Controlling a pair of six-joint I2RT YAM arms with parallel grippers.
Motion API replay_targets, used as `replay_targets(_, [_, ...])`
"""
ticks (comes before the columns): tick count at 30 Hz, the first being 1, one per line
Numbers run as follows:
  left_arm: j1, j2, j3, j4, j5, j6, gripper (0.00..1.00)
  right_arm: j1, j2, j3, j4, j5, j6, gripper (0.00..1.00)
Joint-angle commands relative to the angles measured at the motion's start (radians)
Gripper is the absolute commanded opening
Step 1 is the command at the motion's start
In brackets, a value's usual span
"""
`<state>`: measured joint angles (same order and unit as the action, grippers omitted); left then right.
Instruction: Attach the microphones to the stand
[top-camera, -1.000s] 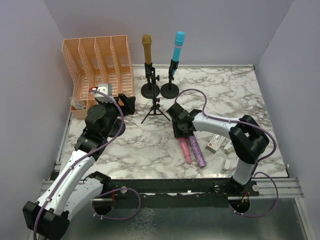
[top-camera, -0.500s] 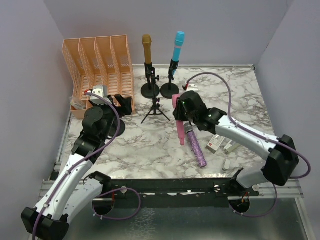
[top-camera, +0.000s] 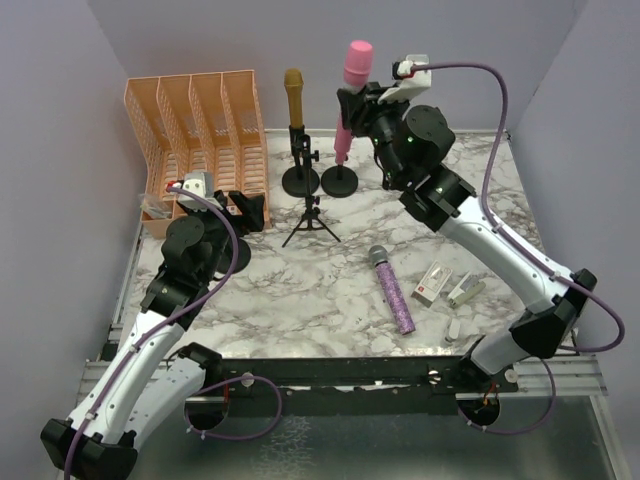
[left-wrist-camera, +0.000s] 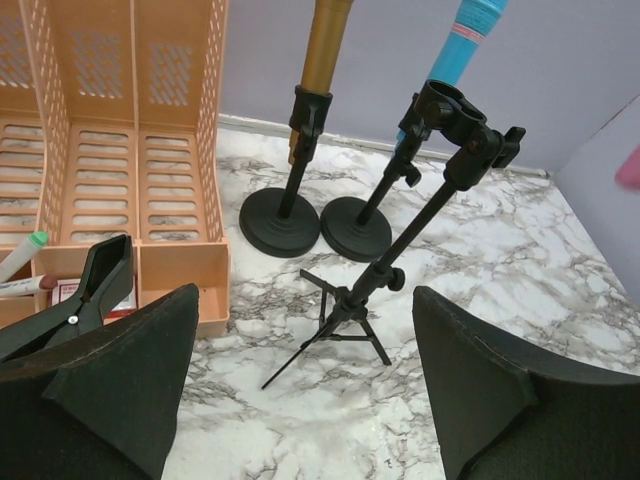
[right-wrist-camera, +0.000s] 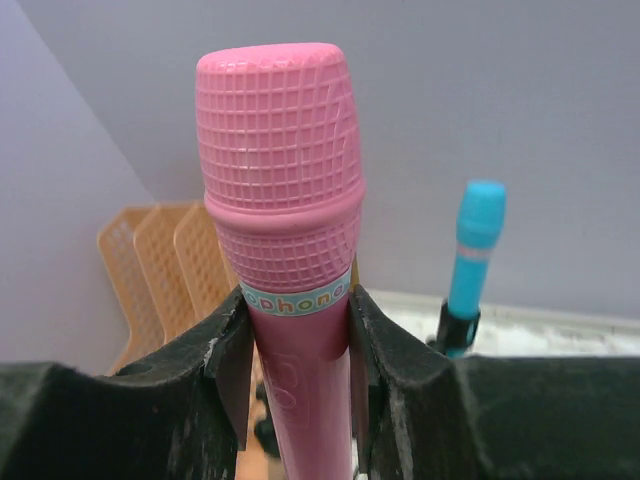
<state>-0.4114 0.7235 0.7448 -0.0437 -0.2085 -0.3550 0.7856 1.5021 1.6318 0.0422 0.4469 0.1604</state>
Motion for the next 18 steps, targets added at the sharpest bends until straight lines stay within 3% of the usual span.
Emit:
replay_targets(1, [0.005,-0.013,0.015,-0.001,0.039,-0.016,0.87,0.004,0.111,0.129,0.197,-0.034,-0.151,0.17])
replay_targets(9, [0.005,0.004,0.014,-0.002,0.057,-0.036,0.87,0.004,0.28,0.335,0.299,-0.14,-0.275,0.17])
replay_targets(18, [0.006,0.027,0.016,-0.004,0.078,-0.045,0.87,-0.006,0.441,0.51,0.215,-0.248,-0.283,0.18])
